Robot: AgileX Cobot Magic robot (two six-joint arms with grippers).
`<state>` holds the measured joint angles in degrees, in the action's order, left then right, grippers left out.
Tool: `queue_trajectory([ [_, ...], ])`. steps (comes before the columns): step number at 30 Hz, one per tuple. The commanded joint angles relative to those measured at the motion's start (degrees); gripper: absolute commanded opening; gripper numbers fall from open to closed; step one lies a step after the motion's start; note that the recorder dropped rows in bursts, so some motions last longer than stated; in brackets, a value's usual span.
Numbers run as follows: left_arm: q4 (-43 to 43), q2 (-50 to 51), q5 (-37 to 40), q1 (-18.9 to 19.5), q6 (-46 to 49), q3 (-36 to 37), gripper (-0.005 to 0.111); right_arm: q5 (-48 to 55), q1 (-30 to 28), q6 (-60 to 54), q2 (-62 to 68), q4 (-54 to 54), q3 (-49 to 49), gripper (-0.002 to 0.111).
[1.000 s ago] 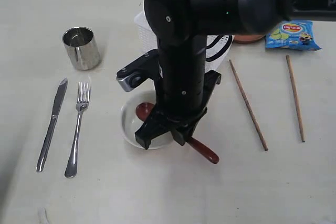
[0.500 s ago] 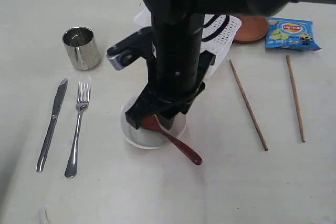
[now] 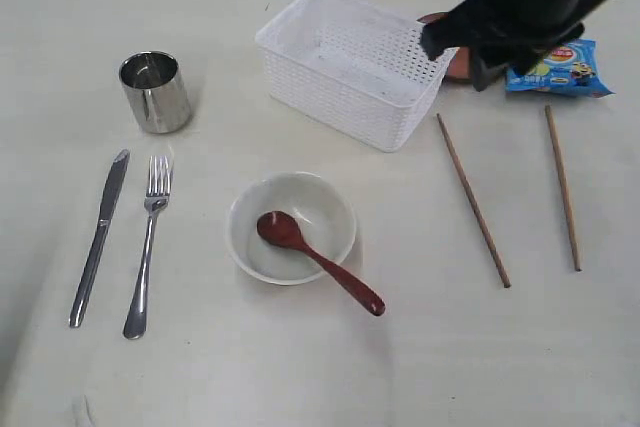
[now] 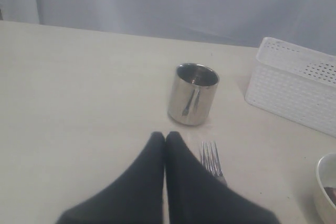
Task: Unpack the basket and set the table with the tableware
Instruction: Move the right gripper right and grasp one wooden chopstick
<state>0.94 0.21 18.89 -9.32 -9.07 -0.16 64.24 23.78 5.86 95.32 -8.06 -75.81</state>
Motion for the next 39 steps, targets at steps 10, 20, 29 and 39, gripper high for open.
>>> queue_trajectory([
  [10,0.2,-0.2,-0.5,0.1,0.0,0.2,0.0,-23.9,-9.1,-6.9,6.0,11.6,18.1,0.037],
  [20,0.2,-0.2,-0.5,0.1,0.0,0.2,0.0,-24.9,-8.1,-6.9,13.1,12.8,17.9,0.037],
  [29,0.2,-0.2,-0.5,0.1,0.0,0.2,0.0,-26.5,-4.8,-7.3,15.9,12.5,17.9,0.036],
  [39,0.2,-0.2,-0.5,0.1,0.0,0.2,0.0,-24.3,-4.8,-1.6,18.9,7.3,17.9,-0.001],
])
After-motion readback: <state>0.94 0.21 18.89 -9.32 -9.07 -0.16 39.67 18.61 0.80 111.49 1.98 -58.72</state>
